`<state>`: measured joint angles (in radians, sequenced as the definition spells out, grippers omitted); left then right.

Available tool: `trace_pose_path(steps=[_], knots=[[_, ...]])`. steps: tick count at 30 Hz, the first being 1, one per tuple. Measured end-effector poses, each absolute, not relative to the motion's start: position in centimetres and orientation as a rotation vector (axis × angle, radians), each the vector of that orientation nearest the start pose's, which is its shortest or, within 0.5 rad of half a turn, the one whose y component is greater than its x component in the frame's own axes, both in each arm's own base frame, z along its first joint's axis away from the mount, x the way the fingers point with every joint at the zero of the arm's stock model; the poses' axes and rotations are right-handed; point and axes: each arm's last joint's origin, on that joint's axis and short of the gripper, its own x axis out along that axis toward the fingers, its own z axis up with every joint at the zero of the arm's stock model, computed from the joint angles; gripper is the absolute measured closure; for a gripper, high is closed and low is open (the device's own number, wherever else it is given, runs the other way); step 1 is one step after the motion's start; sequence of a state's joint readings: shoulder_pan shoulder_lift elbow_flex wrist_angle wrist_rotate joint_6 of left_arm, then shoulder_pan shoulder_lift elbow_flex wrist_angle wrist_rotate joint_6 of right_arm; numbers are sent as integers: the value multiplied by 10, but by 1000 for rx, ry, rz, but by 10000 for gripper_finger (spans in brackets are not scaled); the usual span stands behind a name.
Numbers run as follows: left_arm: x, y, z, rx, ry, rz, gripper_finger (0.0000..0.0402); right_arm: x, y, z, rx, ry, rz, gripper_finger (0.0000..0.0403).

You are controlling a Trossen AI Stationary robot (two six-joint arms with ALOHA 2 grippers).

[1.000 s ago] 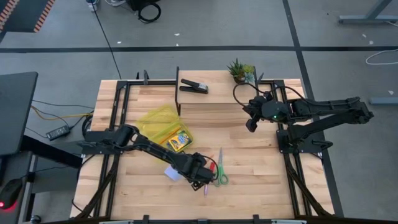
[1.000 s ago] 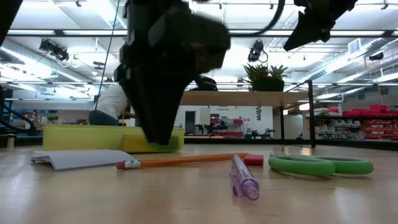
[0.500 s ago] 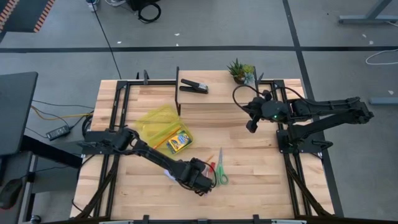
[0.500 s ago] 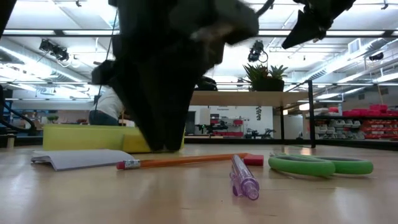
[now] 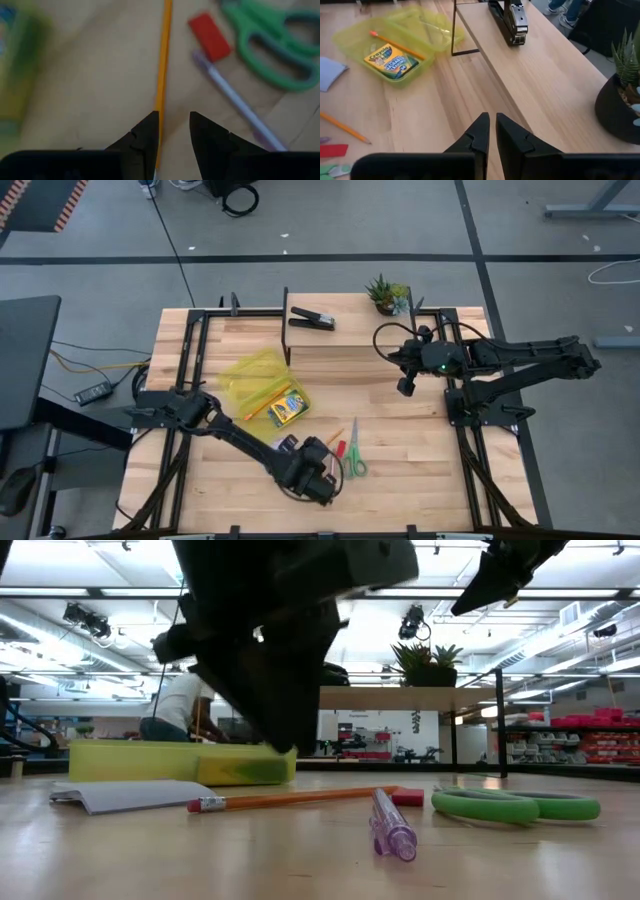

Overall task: Pack school essentials
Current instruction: Put the orange pencil into the yellow supply box

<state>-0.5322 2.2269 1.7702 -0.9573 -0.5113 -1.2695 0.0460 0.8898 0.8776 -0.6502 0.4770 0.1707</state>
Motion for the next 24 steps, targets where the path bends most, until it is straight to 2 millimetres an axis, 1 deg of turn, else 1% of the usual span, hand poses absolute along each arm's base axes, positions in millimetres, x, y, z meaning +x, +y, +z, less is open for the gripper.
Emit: trace_pose_path(steps=[4, 7, 10, 11, 13, 15, 18, 21, 24], knots=[[378, -221, 160, -332, 859, 751, 285, 174, -5, 308, 24, 599, -476, 364], [367, -225, 151, -342, 826, 788, 292, 174, -5, 308, 43, 597, -468, 364], [359, -226, 144, -358, 815, 805, 309, 174, -5, 308, 49, 598, -463, 364], [357, -226, 144, -354, 814, 800, 316, 174, -5, 308, 52, 597, -463, 364], [354, -225, 150, -333, 805, 777, 331, 174, -5, 308, 65, 594, -467, 364], [351, -221, 158, -304, 798, 749, 345, 174, -5, 308, 83, 589, -473, 364], [343, -210, 163, -280, 788, 730, 363, 174, -5, 308, 100, 583, -478, 364], [334, -197, 164, -323, 747, 698, 377, 174, -5, 308, 110, 580, -481, 364], [327, -183, 161, -393, 667, 633, 387, 174, -5, 308, 110, 580, -481, 364]])
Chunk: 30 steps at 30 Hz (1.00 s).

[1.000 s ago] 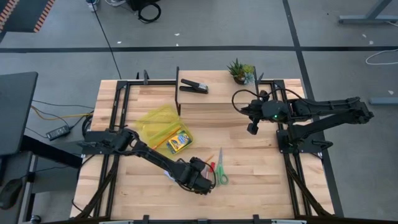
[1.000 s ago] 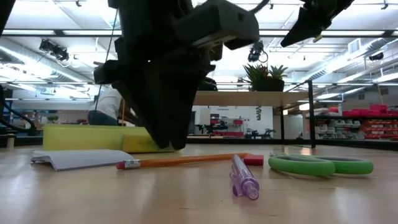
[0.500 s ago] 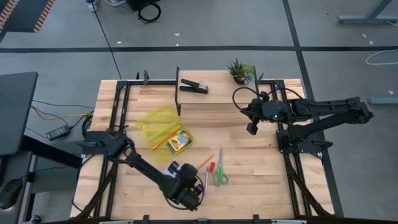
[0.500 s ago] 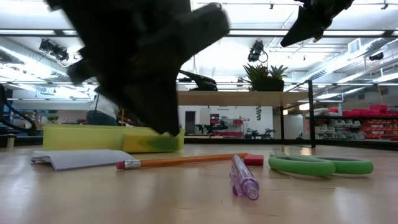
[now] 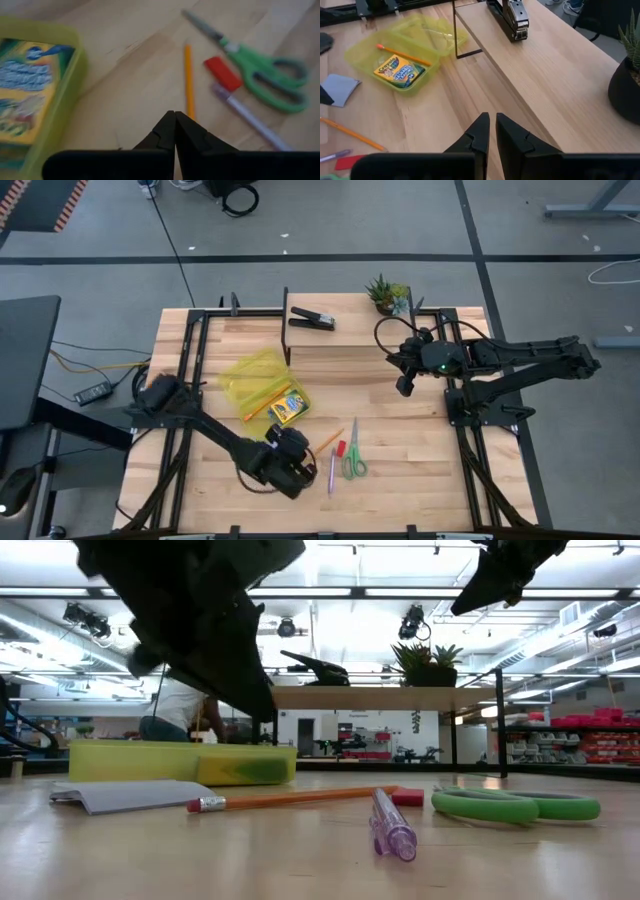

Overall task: Pack school essentials
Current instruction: Put the orange pencil into the yellow supply box

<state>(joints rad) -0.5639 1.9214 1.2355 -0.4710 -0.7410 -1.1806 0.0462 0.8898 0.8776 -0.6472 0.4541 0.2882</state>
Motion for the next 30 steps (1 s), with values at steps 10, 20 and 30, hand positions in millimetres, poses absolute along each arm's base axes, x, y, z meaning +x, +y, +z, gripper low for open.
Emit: trace_pose_path(steps=[10, 20, 30], knots=[[331, -154, 155, -396, 480, 493, 372, 174, -5, 308, 121, 576, -485, 364], [335, -152, 161, -329, 386, 584, 232, 174, -5, 308, 118, 578, -484, 364], [335, -160, 139, -341, 364, 639, 159, 174, -5, 308, 120, 578, -485, 364]])
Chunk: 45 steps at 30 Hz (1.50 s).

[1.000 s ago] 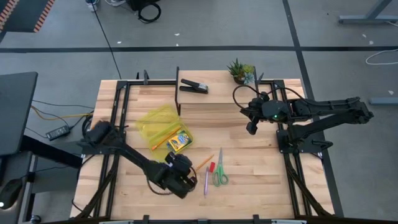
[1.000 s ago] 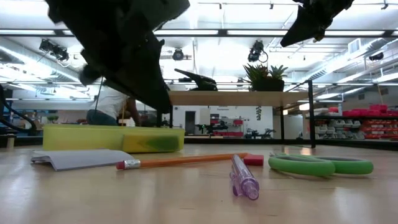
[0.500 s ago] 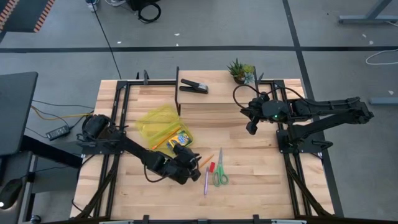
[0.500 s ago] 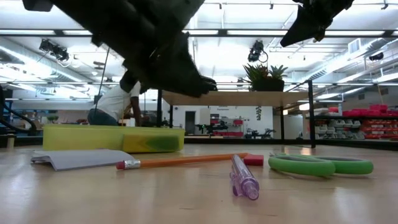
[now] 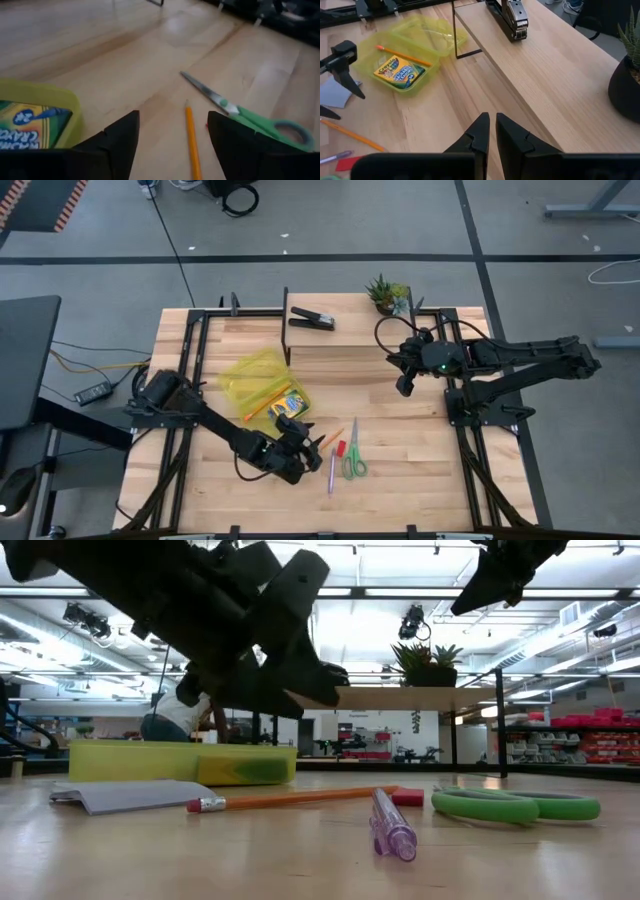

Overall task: Pack school essentials
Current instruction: Put the orange pencil into the yellow supply box

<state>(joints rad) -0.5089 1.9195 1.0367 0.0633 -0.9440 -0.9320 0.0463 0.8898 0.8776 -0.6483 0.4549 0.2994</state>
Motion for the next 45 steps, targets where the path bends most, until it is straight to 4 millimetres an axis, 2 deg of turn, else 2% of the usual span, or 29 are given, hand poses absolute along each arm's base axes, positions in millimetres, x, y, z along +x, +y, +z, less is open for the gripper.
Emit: trace_pose_path(steps=[6, 12, 16, 21, 26, 31, 45], knots=[[342, -160, 131, -342, 322, 642, 181, 174, -5, 308, 121, 576, -492, 364], [349, -164, 115, -378, 297, 624, 199, 174, -5, 308, 126, 574, -495, 364], [358, -170, 109, -336, 320, 596, 209, 174, -5, 308, 128, 573, -496, 364], [370, -177, 101, -234, 359, 565, 210, 174, -5, 308, 128, 574, -496, 364], [380, -183, 97, -242, 385, 528, 206, 174, -5, 308, 128, 573, -496, 364], [378, -182, 96, -213, 433, 562, 210, 174, -5, 308, 128, 573, -496, 364], [372, -179, 89, -277, 457, 609, 234, 174, -5, 308, 132, 576, -485, 364]])
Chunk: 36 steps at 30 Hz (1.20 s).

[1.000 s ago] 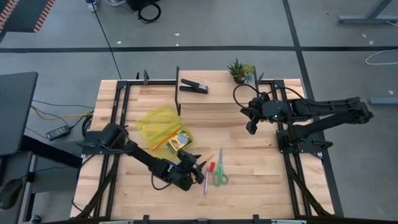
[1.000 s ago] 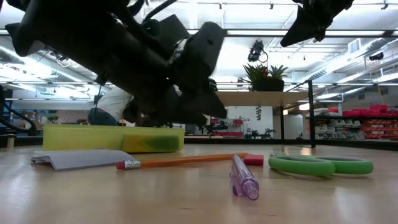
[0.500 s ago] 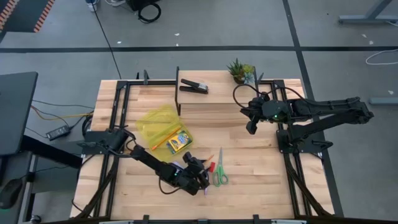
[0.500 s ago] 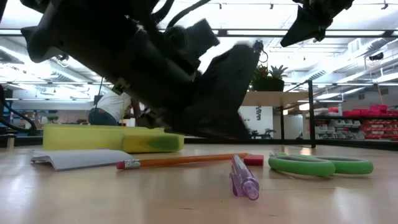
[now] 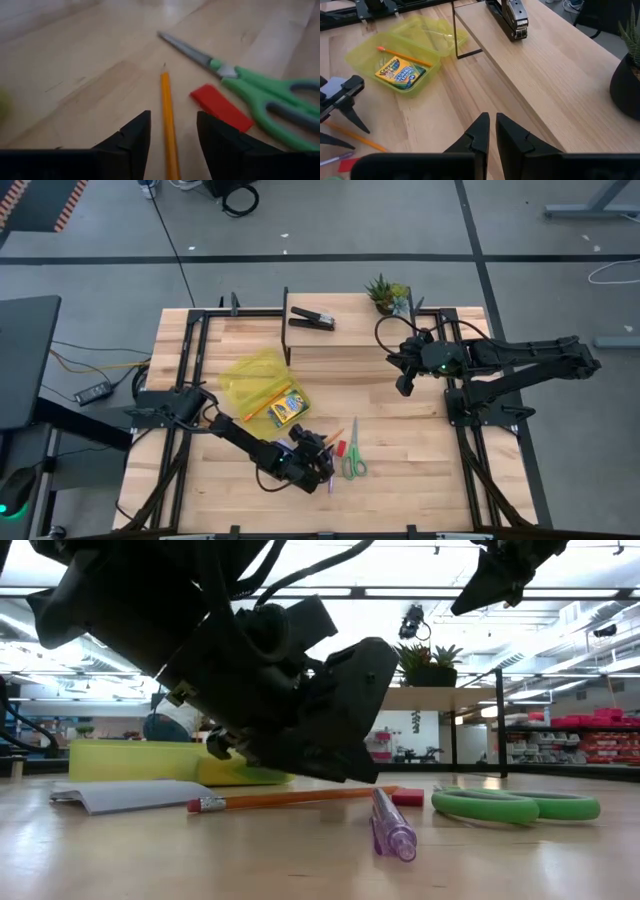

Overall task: Pack school essentials
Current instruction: Put the orange pencil into the yellow supply box

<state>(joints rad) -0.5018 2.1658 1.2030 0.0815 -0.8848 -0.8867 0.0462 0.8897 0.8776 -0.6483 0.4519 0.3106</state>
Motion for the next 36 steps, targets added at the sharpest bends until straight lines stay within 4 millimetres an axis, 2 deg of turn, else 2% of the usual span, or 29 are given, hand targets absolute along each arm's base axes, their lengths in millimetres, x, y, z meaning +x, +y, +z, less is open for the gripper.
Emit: trace_pose_path(steps=[9, 13, 18, 24, 32, 36], knots=[[368, -178, 83, -252, 548, 583, 239, 174, -4, 308, 134, 577, -479, 364], [368, -178, 77, -279, 580, 573, 255, 174, -4, 308, 135, 578, -477, 364], [365, -181, 72, -321, 589, 585, 302, 174, -4, 308, 142, 577, -476, 364], [364, -182, 71, -325, 592, 585, 383, 174, -4, 308, 143, 577, -476, 364], [364, -182, 72, -327, 591, 584, 388, 174, -4, 308, 146, 579, -469, 364], [364, -182, 81, -333, 577, 577, 388, 174, -4, 308, 146, 579, -468, 364]])
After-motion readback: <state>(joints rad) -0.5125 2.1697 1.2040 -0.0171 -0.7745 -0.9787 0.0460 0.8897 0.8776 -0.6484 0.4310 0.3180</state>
